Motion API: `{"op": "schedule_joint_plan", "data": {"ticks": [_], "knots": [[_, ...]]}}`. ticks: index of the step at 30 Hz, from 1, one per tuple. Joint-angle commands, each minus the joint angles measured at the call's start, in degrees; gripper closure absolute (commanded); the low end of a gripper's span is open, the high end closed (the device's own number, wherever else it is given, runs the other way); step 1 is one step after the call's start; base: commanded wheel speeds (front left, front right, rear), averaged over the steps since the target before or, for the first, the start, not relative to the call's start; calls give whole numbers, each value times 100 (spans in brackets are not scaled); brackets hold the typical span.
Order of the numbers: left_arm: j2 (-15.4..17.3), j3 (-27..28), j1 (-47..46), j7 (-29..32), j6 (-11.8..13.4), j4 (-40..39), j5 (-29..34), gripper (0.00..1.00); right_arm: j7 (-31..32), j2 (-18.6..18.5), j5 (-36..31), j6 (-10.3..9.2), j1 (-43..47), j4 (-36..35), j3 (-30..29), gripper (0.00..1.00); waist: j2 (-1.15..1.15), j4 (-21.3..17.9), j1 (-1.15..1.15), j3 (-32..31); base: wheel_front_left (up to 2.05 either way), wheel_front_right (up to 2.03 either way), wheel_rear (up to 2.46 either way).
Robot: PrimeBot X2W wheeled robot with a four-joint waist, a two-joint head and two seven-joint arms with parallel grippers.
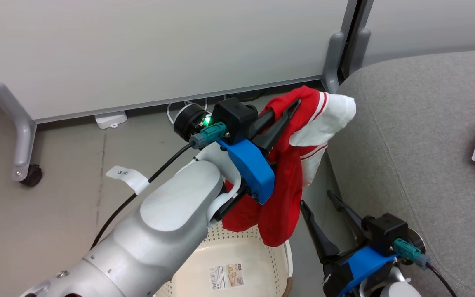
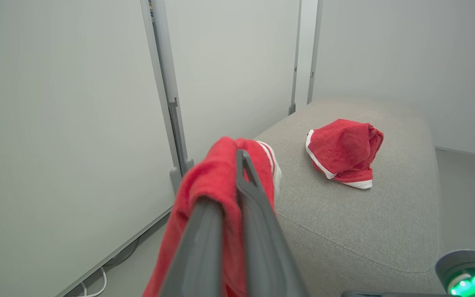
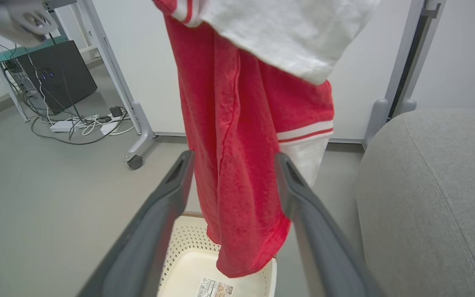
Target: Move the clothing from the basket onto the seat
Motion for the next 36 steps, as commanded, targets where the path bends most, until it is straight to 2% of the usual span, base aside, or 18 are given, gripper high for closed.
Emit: {"op": "schedule_joint_plan", "data": {"ticks": [1, 19, 26, 36], "knots": [[9, -35, -136, -40, -7, 32, -76, 100, 17, -5, 52, 3, 54, 8, 7, 0, -1, 3, 0, -24, 0, 0, 0], [-61, -397, -310, -163, -6, 242, -361, 100, 93, -5, 23, 3, -260, 105, 71, 0, -1, 81, 0, -18, 0, 0, 0], [-102, -480, -357, -212, -7, 303, -415, 100, 187, -5, 119, 3, -814, 542, 226, 0, -1, 84, 0, 9, 0, 0, 0], [-147, -626, -400, -256, -6, 330, -530, 100, 75, -5, 311, 3, -1823, 1795, 604, 0, -1, 158, 0, 19, 0, 0, 0]]}}
